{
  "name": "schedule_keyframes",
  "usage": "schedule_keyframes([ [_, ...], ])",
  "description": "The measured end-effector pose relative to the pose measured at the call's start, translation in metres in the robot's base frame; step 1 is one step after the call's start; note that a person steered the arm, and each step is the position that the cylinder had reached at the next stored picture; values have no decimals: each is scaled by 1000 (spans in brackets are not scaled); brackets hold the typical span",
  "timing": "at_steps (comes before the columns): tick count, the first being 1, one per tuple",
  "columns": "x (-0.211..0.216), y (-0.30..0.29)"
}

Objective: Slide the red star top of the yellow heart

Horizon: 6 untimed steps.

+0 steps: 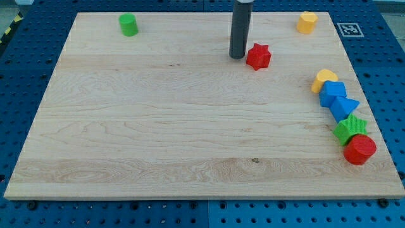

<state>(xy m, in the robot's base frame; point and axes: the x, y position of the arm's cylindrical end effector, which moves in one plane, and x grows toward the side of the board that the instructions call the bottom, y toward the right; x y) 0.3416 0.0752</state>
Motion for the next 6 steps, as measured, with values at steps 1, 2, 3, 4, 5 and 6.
schedule_keyframes([
  [1,1,53],
  [2,2,103],
  [3,2,102],
  [4,3,75],
  [5,22,69],
  [6,28,90],
])
